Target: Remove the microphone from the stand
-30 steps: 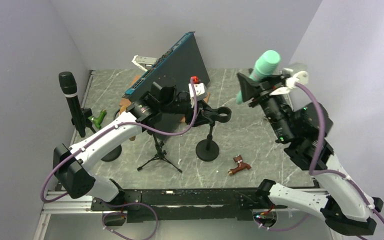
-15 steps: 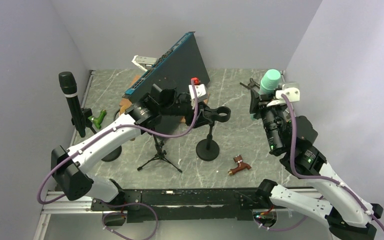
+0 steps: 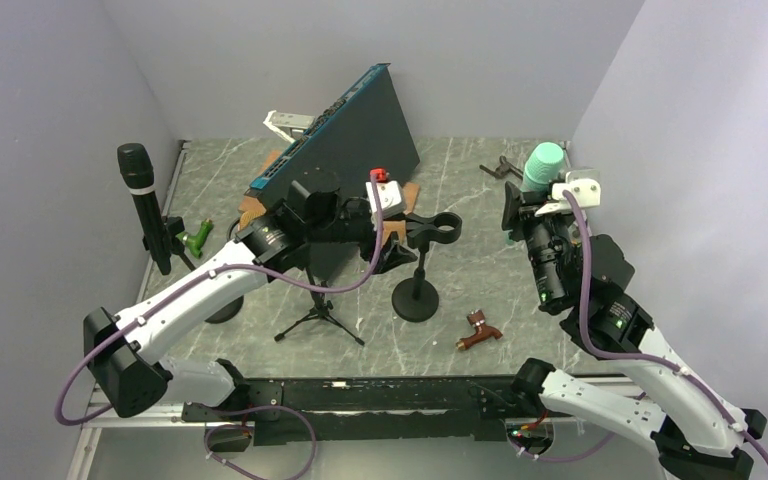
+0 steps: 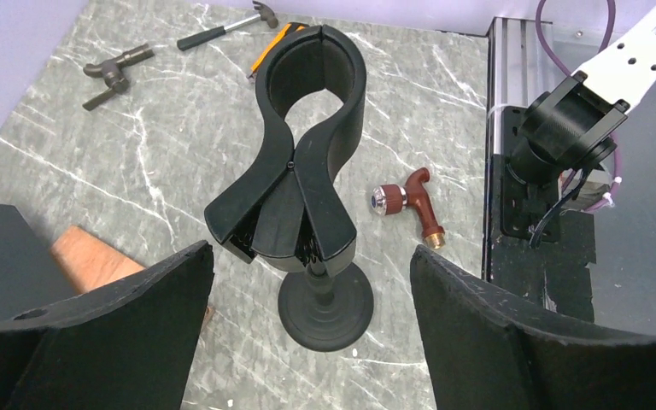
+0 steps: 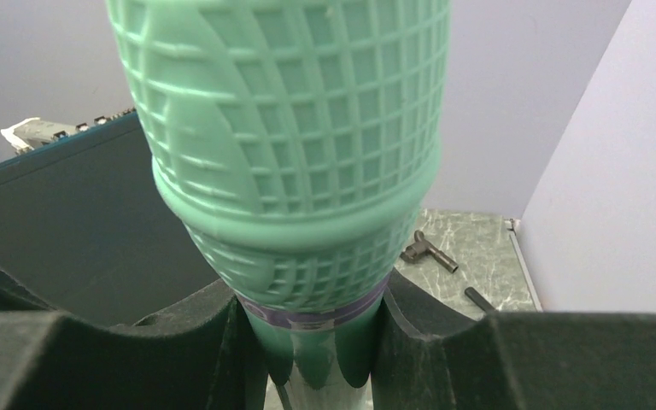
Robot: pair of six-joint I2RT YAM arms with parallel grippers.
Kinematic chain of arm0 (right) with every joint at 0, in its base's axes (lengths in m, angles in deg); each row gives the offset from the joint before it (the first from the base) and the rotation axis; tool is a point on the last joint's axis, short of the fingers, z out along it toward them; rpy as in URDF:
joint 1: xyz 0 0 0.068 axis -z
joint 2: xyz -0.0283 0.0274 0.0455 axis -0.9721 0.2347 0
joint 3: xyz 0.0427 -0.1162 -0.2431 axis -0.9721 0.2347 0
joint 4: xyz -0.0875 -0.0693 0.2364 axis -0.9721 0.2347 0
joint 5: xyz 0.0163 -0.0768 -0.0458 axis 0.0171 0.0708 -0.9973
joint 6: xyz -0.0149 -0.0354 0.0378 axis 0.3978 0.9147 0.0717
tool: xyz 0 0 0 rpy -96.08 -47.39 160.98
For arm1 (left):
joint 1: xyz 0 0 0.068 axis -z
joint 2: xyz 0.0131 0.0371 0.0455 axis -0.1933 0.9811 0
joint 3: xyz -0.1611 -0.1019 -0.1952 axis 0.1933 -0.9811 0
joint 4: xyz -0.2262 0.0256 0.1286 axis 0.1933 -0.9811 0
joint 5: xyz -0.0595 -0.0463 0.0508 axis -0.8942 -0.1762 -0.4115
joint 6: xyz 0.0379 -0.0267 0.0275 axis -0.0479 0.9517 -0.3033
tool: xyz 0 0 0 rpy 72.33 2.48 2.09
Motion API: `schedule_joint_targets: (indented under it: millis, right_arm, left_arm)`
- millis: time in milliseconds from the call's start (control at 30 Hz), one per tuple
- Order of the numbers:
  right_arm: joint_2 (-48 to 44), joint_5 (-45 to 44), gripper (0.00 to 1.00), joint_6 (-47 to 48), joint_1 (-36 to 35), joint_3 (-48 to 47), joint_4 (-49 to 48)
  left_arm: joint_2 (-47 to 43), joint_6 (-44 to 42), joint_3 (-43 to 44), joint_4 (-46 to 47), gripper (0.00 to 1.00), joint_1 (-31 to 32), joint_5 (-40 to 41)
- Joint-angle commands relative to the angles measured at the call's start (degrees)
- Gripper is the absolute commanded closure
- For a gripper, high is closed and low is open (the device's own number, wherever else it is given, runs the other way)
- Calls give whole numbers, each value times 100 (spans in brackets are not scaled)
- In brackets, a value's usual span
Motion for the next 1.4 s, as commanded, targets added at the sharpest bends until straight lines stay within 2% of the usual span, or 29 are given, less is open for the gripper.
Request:
schedule_joint_targets:
  millis: [0, 333, 400, 500, 633, 800, 1000, 1200, 1367]
  right_arm:
    - [-26, -121, 100, -87, -16, 40, -159]
    - [346, -788, 100, -331, 188, 423, -120]
    - [484, -250, 100, -673, 681, 504, 128]
    - [805, 1032, 100, -1461, 2085, 564, 531]
    - [1887, 2014, 100, -1941, 3317, 372, 1198]
    - [3743, 2456, 100, -1891, 3993, -40, 1949]
    - [4745, 2141, 100, -1782, 4265, 169, 1832]
    - [5300, 2957, 79, -1685, 4538, 482, 1531]
    - [5522, 3335, 69, -1748, 4628, 692, 1306]
  left_arm:
    - [-222, -9, 195, 143, 12, 26, -34]
    - [-793, 59, 251, 67, 13, 27, 23]
    - [-1028, 9, 187, 92, 13, 28, 122]
    - [-1413, -53, 73, 150, 13, 30, 331]
    - [-1815, -131, -127, 291, 12, 36, 551]
    - [-2181, -3, -472, 694, 11, 34, 888]
    - [-2167, -37, -576, 725, 14, 188, 1083]
    - [-2242, -88, -690, 803, 15, 334, 1258]
    - [-2295, -154, -764, 839, 15, 485, 1425]
